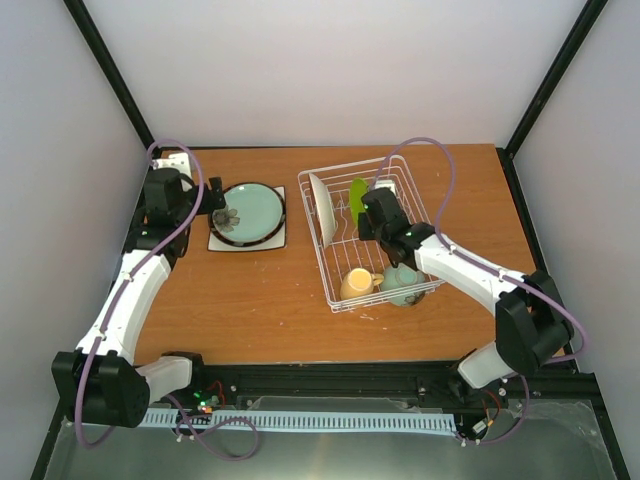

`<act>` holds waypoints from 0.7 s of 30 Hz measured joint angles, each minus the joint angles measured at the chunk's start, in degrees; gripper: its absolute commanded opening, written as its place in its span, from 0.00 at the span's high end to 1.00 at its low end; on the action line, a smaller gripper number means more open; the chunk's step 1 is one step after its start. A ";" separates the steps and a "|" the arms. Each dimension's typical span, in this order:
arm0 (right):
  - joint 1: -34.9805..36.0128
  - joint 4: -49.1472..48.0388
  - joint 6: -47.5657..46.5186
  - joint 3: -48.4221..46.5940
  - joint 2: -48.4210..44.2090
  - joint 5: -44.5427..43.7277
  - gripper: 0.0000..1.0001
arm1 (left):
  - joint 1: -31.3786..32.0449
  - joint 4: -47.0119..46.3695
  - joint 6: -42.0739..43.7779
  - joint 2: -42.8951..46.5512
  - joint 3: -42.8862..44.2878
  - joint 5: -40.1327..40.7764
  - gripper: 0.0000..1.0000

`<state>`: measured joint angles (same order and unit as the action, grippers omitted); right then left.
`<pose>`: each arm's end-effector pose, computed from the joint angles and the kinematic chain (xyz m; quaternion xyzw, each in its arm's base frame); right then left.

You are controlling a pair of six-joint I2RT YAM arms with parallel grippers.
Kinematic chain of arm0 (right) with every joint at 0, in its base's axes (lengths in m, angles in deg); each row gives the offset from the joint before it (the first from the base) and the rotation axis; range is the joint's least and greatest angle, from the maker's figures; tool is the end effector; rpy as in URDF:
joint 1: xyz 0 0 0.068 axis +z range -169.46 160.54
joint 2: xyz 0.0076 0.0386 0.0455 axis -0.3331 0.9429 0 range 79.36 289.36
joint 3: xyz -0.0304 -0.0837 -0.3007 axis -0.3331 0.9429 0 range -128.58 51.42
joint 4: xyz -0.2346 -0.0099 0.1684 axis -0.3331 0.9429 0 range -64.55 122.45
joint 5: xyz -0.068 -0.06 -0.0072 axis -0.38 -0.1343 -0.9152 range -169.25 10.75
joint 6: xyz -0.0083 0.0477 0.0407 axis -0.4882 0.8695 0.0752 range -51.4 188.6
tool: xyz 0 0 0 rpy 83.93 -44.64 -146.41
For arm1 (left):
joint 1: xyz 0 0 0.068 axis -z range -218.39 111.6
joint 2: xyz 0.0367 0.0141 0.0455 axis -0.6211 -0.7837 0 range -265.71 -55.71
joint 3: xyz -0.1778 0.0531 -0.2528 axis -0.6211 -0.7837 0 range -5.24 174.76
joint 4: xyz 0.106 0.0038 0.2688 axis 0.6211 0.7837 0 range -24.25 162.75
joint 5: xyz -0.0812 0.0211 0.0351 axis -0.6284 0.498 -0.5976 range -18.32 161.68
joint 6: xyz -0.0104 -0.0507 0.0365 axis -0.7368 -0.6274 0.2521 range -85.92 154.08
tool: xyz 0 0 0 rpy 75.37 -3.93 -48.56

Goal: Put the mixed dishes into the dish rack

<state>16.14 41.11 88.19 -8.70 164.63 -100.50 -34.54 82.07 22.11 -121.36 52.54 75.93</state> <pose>0.3020 0.1946 0.2782 -0.0484 0.8957 0.0409 0.4401 0.2850 -0.0156 0.3639 -0.0794 0.8355 -0.0439 0.5419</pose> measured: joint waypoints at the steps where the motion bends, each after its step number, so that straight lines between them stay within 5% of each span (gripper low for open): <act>1: 0.00 -0.22 -0.15 0.00 0.39 0.28 0.97 | 0.00 0.02 0.02 0.00 -0.09 0.00 0.00; 21: 0.44 -1.18 -1.22 -6.54 12.74 1.55 0.94 | 0.00 -0.04 0.79 -0.90 -0.42 0.02 0.00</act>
<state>16.57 39.93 86.97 -15.23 177.38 -98.95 -34.54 82.02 22.90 -122.25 52.13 75.95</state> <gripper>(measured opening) 0.086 0.997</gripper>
